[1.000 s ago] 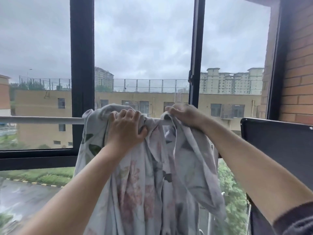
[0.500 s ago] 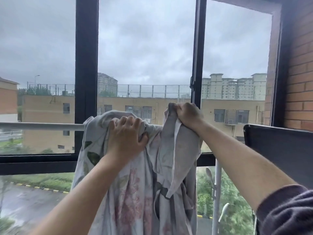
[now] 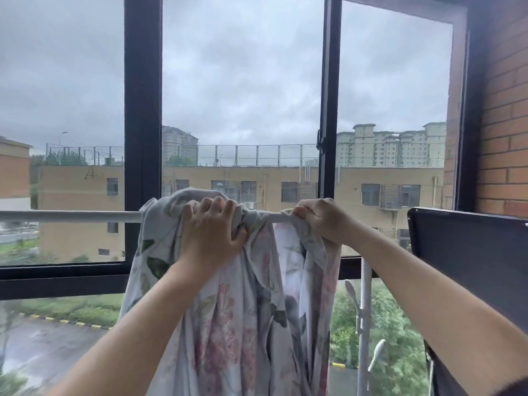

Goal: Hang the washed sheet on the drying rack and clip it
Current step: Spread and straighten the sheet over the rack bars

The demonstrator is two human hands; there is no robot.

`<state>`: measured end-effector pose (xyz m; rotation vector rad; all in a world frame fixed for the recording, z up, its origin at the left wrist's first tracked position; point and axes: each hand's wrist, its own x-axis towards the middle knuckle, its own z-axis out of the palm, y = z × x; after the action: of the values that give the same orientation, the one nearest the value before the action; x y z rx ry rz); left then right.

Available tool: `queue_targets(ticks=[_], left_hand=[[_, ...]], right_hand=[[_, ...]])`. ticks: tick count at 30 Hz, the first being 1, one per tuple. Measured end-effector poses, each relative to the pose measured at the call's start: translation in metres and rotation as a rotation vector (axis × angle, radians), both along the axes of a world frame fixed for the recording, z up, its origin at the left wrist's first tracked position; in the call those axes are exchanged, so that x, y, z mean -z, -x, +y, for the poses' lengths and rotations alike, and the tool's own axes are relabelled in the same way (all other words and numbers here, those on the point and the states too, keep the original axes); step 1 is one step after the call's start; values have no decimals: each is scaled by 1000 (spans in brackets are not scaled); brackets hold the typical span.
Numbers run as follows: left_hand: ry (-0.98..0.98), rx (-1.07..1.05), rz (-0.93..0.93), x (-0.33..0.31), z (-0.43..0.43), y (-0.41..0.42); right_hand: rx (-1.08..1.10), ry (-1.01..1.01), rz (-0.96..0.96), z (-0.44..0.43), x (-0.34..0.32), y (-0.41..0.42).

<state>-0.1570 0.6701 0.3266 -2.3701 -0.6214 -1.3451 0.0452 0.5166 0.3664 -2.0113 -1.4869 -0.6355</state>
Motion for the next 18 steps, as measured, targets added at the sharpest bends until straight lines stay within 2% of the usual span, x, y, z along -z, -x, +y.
queue_targets(ticks=[5,8,12,16,18], left_hand=[[4,-1,-10,-1,-1,3],[15,-14,5,0,1,6],[14,2,9,0,3,7],[2,-13,11,0,4,5],[5,-15,17,0,3,4]], right_hand=[[101,-140,44,21,-29,-3],[111,-42,75,33,-28,7],[36,-215,-5,34,-24,27],[-12,-42,-8,28,-9,43],[20,50,-98,25,-1,45]])
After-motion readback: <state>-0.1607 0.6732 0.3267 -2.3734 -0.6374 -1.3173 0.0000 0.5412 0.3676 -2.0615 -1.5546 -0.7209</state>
